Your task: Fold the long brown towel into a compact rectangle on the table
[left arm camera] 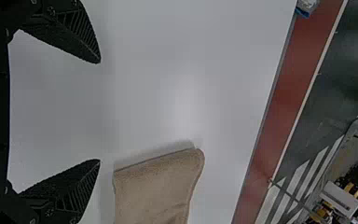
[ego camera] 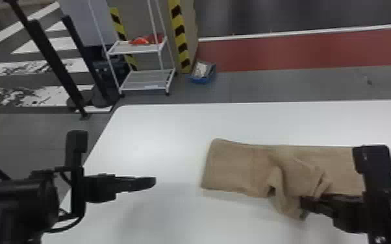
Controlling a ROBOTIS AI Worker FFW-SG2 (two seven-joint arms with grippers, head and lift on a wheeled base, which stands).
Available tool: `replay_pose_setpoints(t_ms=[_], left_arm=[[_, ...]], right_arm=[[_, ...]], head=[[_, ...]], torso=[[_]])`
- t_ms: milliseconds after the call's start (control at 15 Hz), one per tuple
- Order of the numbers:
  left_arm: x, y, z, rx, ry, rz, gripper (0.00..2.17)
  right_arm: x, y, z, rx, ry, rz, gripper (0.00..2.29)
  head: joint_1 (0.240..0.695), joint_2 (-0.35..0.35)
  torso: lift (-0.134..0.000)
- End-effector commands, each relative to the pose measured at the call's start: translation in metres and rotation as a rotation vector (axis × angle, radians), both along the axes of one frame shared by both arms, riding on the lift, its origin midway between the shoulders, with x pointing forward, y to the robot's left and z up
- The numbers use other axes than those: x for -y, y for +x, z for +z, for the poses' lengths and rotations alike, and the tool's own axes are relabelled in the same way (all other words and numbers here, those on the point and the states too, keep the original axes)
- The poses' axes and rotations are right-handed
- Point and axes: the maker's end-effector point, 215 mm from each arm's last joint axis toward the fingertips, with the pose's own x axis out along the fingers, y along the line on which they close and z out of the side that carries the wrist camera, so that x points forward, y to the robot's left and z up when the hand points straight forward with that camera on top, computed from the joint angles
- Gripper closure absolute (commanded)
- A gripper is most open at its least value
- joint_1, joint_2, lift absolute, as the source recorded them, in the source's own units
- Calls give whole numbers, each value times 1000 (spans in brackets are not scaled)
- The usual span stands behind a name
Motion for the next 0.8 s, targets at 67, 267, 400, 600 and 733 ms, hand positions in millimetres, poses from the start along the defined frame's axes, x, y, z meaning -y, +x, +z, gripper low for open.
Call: replay_pose_setpoints(t_ms=[67, 267, 400, 600, 733], left_arm=[[0, 2, 0, 1, 3, 1, 140], [-1, 1, -1, -3, 4, 4, 140], [-1, 1, -1, -5, 5, 5, 140], [1, 1, -2, -6, 3, 4, 140], [1, 1, -3, -7, 5, 4, 140]], right_arm=[[-2, 2, 3, 2, 8, 2, 583], [-8, 1, 6, -1, 28, 10, 589], [-8, 1, 8, 0, 29, 11, 765], [-8, -1, 7, -3, 32, 10, 768], [-10, -1, 10, 0, 39, 12, 768]], head=[[695, 226], [695, 229], [695, 233], [695, 237], [695, 236]], torso=[[-125], [-125], [-125], [-125], [-125]])
